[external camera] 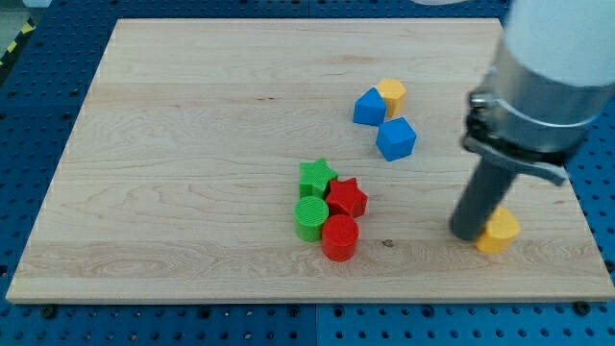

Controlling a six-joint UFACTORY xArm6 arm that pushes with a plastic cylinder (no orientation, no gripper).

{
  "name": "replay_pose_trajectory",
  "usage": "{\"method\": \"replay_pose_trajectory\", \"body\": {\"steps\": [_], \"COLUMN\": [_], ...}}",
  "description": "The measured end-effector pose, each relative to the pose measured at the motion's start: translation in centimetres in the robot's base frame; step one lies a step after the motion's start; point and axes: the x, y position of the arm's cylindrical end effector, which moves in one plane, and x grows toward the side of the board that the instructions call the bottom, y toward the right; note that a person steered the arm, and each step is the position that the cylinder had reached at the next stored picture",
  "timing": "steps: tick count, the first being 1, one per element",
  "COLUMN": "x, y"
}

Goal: Push the yellow hexagon closer to the yellow heart

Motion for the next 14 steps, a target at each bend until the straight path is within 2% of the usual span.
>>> {"method": "replay_pose_trajectory", "body": {"steps": [2,3,5,6,7,8,10,12,14], "x": [0.8,-3.8,-19.4,-26.1,-26.2,-22.4,-18.9,-13.2,-10.8], "y": [1.8,1.8,1.8,-1.7,-8.8,-10.3,-5.8,-5.5,0.5]}}
